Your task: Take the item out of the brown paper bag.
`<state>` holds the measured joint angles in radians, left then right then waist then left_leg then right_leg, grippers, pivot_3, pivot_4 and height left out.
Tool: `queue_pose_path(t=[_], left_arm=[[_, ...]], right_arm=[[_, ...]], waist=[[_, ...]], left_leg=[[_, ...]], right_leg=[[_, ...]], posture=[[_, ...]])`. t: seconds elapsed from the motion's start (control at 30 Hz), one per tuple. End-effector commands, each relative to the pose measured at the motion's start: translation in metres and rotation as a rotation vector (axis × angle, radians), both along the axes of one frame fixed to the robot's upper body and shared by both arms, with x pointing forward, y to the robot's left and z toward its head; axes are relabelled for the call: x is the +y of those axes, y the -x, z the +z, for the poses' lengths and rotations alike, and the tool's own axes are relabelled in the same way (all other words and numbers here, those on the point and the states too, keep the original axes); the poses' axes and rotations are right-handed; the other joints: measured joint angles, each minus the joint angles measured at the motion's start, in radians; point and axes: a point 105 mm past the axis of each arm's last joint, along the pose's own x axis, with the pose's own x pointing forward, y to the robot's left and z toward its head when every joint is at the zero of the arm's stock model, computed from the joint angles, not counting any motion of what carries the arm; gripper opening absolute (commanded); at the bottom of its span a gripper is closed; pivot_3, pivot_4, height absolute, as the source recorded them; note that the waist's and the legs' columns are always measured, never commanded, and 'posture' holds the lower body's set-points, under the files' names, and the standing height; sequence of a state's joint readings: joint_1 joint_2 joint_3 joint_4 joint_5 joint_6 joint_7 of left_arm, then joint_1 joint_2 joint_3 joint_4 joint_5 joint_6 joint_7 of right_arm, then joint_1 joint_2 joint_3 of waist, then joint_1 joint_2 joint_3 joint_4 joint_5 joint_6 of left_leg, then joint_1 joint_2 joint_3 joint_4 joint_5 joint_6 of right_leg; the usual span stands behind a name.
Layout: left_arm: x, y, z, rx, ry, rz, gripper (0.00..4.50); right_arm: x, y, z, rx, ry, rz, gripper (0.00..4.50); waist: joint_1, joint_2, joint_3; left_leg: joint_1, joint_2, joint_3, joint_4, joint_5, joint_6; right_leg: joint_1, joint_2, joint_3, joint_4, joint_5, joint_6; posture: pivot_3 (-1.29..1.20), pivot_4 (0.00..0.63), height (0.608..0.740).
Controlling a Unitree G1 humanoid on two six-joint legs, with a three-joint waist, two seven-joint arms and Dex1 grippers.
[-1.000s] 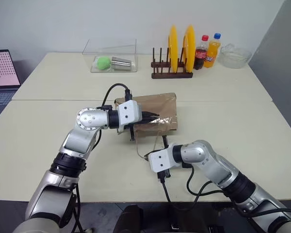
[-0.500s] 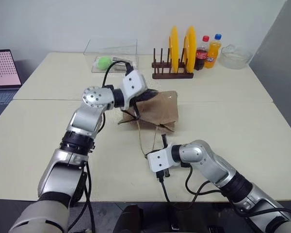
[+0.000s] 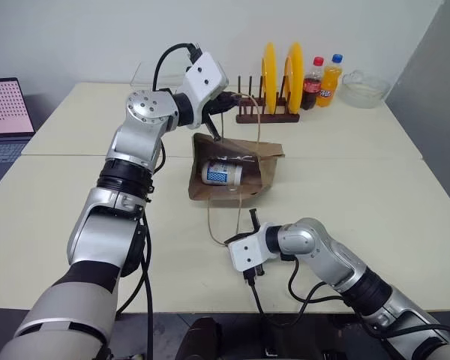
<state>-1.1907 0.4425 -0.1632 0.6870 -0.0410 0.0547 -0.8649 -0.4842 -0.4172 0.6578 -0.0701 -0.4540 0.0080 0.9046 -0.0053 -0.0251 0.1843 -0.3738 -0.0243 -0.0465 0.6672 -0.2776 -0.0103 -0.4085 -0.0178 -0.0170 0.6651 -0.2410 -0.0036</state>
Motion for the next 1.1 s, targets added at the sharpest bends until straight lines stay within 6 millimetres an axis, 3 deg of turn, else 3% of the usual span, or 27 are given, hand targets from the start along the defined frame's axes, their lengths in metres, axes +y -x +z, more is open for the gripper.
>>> queue_pose_path(t=[0.03,0.37,1.1], left_arm=[[-0.002,0.001,0.027,-0.088,0.018,-0.007,0.0],[0.009,-0.005,0.053,-0.157,0.054,0.043,0.0],[0.016,-0.016,0.075,-0.262,0.106,0.154,0.0]], right_arm=[[-0.018,0.016,-0.046,0.13,0.161,0.006,0.02],[-0.019,0.011,-0.042,0.113,0.148,-0.003,0.02],[-0.023,0.013,-0.044,0.12,0.166,0.002,0.02]], waist=[[0.0,0.0,0.0],[0.0,0.0,0.0],[0.0,0.0,0.0]], left_leg=[[0.0,0.0,0.0,0.0,0.0,0.0],[0.0,0.0,0.0,0.0,0.0,0.0],[0.0,0.0,0.0,0.0,0.0,0.0]], right_leg=[[0.0,0.0,0.0,0.0,0.0,0.0],[0.0,0.0,0.0,0.0,0.0,0.0],[0.0,0.0,0.0,0.0,0.0,0.0]], posture=[[0.0,0.15,0.74],[0.0,0.15,0.74],[0.0,0.15,0.74]])
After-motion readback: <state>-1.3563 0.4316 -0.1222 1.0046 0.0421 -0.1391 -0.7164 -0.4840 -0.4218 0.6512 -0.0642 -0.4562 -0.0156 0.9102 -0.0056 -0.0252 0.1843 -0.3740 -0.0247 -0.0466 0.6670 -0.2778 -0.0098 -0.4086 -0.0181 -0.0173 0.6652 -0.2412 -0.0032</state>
